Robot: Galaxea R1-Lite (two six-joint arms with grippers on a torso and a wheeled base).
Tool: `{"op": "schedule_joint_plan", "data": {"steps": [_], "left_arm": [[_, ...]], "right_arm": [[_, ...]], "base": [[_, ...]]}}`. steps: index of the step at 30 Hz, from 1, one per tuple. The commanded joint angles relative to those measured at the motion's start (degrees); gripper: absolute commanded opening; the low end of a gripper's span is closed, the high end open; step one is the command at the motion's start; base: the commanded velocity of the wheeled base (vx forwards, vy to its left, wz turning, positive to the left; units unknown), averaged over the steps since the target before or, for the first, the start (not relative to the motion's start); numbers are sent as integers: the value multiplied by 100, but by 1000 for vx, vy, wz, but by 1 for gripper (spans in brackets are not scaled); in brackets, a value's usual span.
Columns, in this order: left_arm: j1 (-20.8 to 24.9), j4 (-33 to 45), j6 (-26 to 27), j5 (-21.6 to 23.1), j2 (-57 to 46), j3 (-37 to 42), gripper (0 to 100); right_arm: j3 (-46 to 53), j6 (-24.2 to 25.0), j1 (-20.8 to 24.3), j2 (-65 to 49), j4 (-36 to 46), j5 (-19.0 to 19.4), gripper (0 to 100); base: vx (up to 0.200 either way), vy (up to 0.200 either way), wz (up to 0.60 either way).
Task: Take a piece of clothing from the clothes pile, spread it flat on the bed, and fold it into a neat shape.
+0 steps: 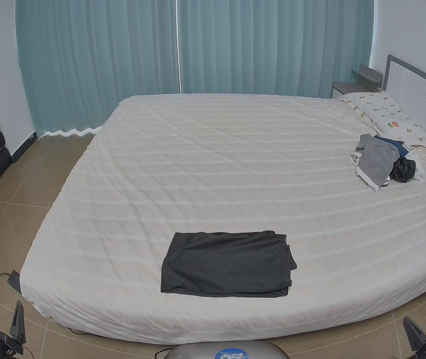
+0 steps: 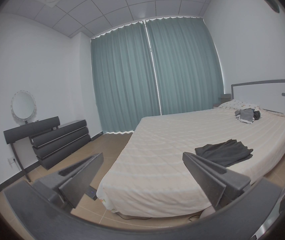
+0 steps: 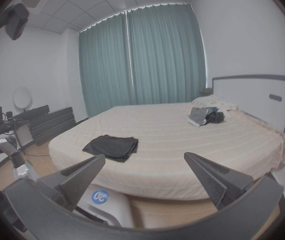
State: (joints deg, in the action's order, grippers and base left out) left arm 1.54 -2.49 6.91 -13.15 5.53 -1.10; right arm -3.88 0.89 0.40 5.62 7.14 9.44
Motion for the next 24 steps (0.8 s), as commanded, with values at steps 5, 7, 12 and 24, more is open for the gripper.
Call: {"op": "schedule_joint_plan", "data": {"steps": [5, 7, 12, 24], "left_arm": [[-162, 3, -76, 726, -536, 83, 100], [-162, 3, -76, 911, -536, 83, 100], [-162, 64, -357, 1588, -527, 57, 100], [-162, 354, -595, 1728, -527, 83, 100]], "right_arm": [[-87, -274, -40, -562, 24, -1067, 100], [-96, -397, -40, -562, 24, -1216, 100], [-78, -344, -40, -562, 33, -1216, 100], [388, -186, -40, -553, -723, -821, 100]], "base": [[0, 0, 0], [0, 0, 0], [0, 0, 0], [0, 0, 0]]}}
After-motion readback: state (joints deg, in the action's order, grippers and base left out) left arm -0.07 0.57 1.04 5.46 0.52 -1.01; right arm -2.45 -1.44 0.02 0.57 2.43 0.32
